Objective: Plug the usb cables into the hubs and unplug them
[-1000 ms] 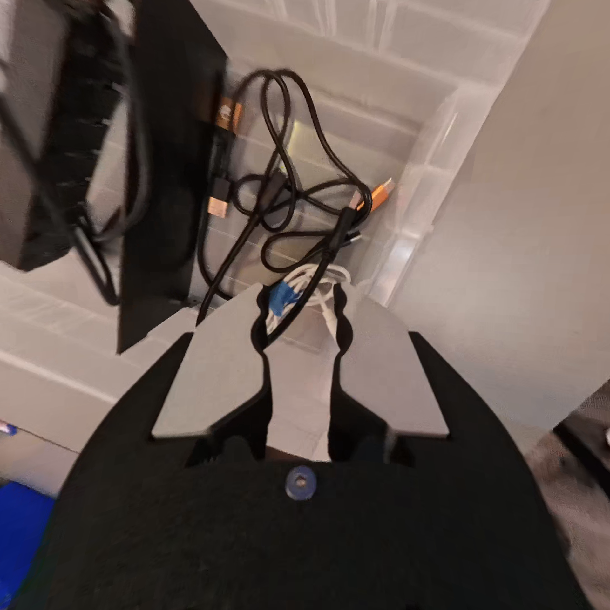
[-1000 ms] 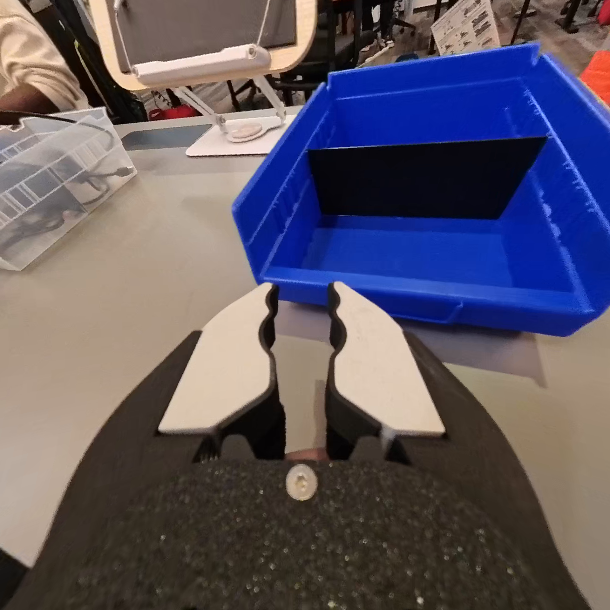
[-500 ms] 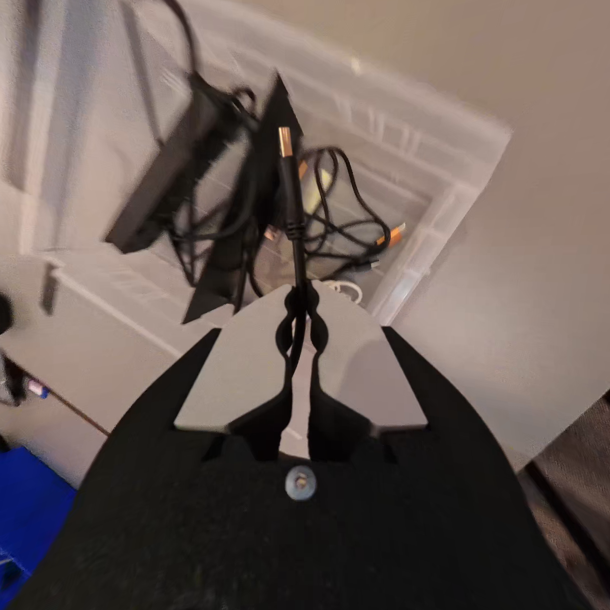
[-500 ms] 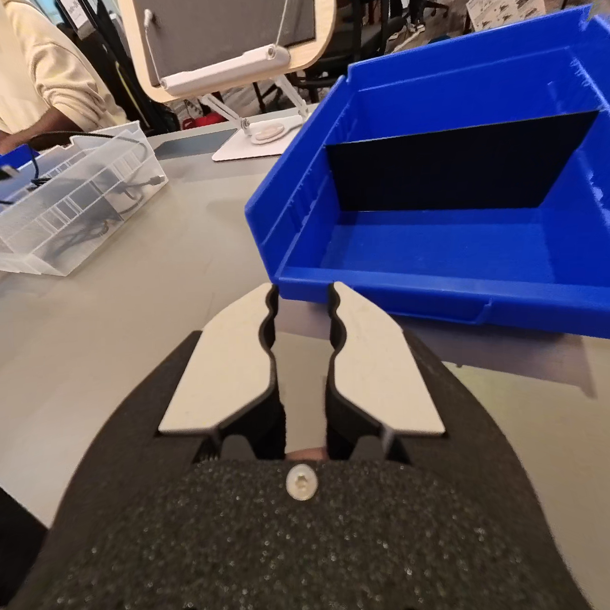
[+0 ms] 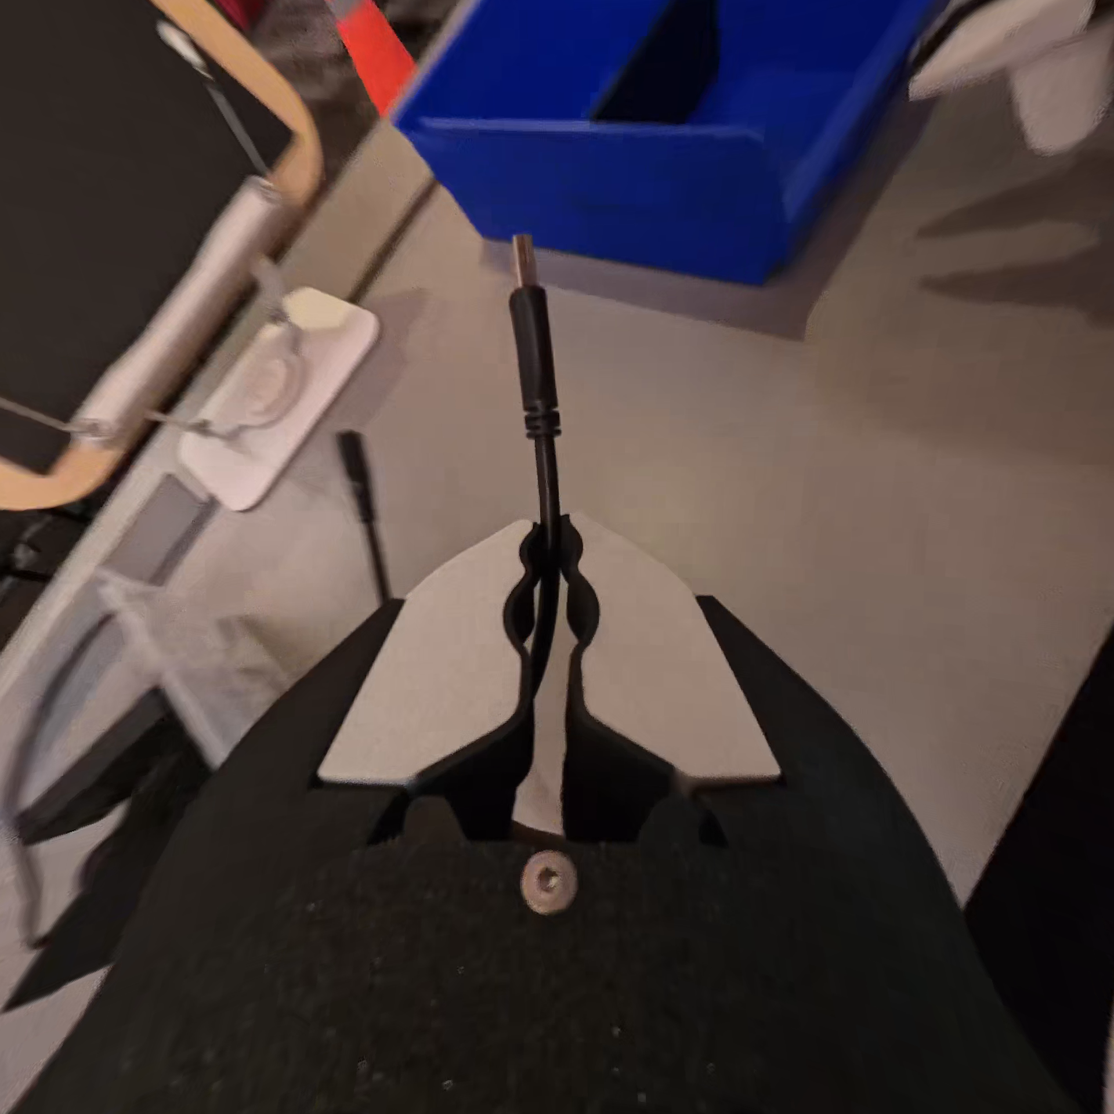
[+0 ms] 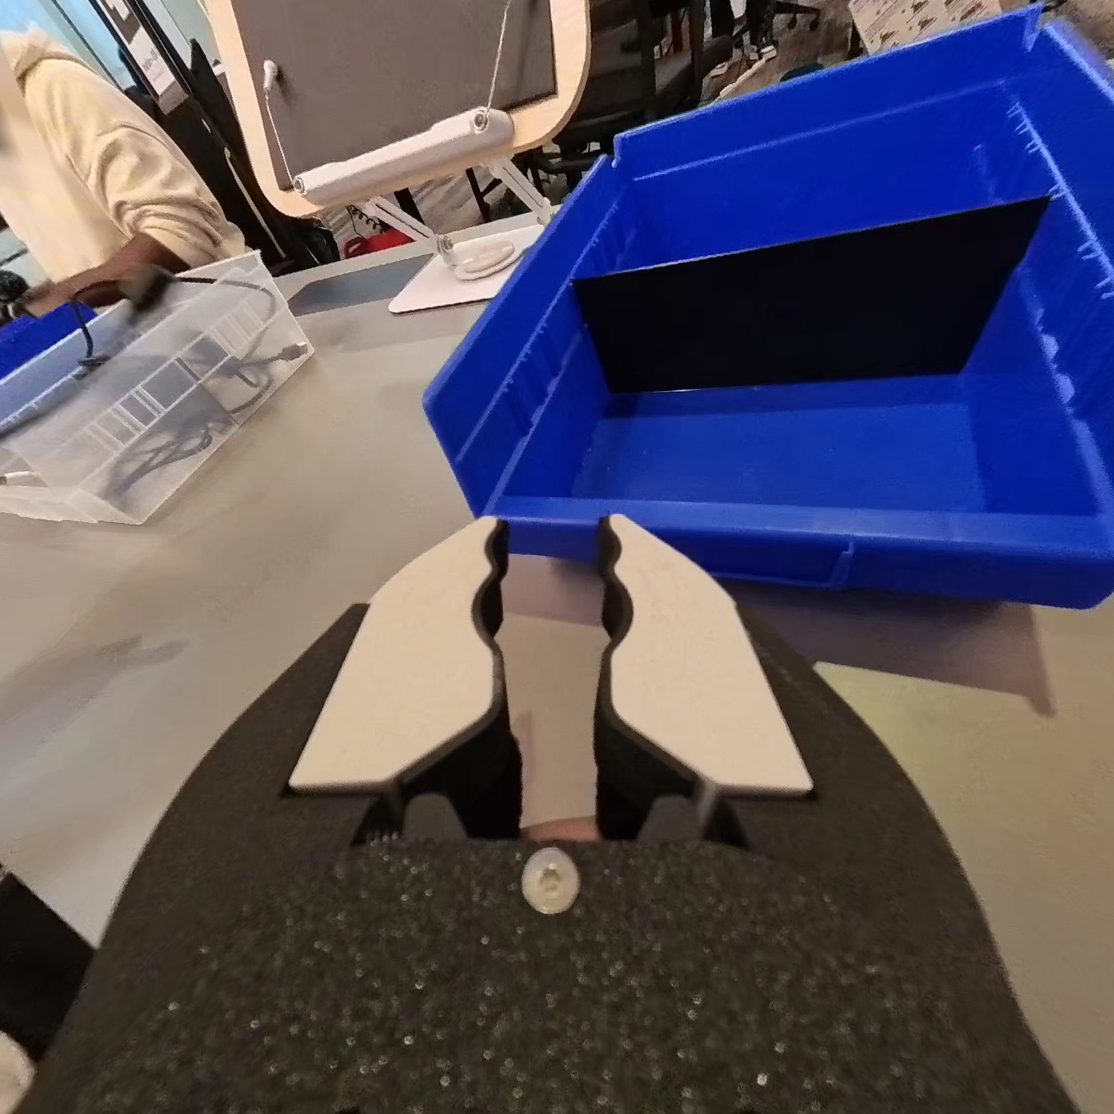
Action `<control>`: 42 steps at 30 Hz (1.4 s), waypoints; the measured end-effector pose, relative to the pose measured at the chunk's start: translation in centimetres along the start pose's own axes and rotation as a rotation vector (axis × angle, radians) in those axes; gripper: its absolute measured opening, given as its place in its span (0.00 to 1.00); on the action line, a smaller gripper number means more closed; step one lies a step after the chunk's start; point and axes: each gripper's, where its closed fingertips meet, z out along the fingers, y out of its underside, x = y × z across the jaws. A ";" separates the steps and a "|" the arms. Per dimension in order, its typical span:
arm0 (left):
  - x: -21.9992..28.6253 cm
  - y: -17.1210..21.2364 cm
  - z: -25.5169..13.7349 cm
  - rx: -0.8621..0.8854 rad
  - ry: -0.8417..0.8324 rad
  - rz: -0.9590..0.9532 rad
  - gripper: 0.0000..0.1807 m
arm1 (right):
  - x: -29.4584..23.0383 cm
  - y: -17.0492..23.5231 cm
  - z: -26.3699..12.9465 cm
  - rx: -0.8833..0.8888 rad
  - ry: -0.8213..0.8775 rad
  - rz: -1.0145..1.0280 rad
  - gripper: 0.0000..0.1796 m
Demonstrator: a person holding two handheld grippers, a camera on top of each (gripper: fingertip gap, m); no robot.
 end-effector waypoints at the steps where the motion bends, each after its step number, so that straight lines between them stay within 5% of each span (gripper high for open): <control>1: 1.7 0.2 2.0 -0.028 0.019 -0.008 0.02 | 0.0 0.0 -0.1 0.002 0.001 -0.002 0.16; 8: 10.2 0.9 9.4 -0.097 0.234 -0.310 0.03 | -0.1 0.3 -0.2 -0.005 -0.011 0.006 0.16; 11: 10.4 -1.5 7.0 0.032 0.389 -0.366 0.21 | -0.2 0.4 -0.2 -0.011 -0.015 0.000 0.16; 13: 7.0 -2.6 3.5 0.133 0.435 -0.341 0.22 | -0.4 0.5 -0.1 -0.015 -0.024 0.001 0.16; 17: -7.5 -0.1 -2.3 0.119 0.269 -0.212 0.23 | -1.3 0.3 0.0 0.000 -0.075 0.007 0.16; 20: -18.1 7.6 -3.0 -0.172 0.202 -0.016 0.18 | -3.1 -0.1 0.0 0.026 -0.154 -0.030 0.18; 23: -28.4 15.2 -0.9 -0.471 0.042 0.092 0.24 | -5.7 -0.4 0.2 0.059 -0.234 -0.098 0.20; 26: -30.6 20.5 1.5 -0.680 0.194 0.161 0.29 | -8.4 -0.1 0.7 0.055 -0.315 -0.146 0.20; 31: -30.5 23.7 5.7 -0.786 0.285 0.196 0.37 | -11.7 0.0 1.1 0.067 -0.427 -0.098 0.20; 37: -30.9 22.6 7.2 -0.676 0.255 0.279 0.21 | -12.5 0.8 1.5 0.047 -0.446 -0.050 0.20; 42: -33.6 15.5 2.4 -0.353 0.187 -0.039 0.15 | -12.7 0.8 1.3 0.045 -0.445 -0.071 0.20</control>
